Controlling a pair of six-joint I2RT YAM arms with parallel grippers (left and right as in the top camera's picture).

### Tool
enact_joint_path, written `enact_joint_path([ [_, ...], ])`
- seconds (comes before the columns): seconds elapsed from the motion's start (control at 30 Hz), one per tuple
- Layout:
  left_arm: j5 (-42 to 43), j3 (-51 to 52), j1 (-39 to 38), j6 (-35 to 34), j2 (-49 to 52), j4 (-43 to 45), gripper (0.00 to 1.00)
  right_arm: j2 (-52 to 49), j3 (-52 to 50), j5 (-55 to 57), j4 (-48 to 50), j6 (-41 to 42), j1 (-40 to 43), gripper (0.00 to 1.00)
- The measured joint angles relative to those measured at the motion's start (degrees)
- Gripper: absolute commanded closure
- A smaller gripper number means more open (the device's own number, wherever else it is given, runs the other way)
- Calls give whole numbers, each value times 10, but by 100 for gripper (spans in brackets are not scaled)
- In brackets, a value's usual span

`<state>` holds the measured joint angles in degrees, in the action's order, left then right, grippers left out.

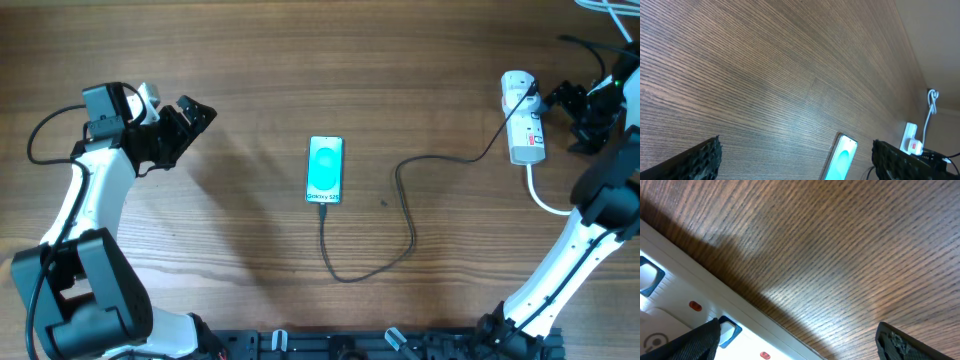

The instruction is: Plug charger to phone and switch on socket

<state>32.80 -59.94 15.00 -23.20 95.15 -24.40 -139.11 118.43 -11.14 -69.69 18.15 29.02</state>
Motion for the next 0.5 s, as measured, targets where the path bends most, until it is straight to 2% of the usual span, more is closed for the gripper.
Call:
enact_joint_path([
  [0.5, 0, 0, 0, 0, 0, 0, 0, 0, 1, 2, -15, 0, -6, 0],
])
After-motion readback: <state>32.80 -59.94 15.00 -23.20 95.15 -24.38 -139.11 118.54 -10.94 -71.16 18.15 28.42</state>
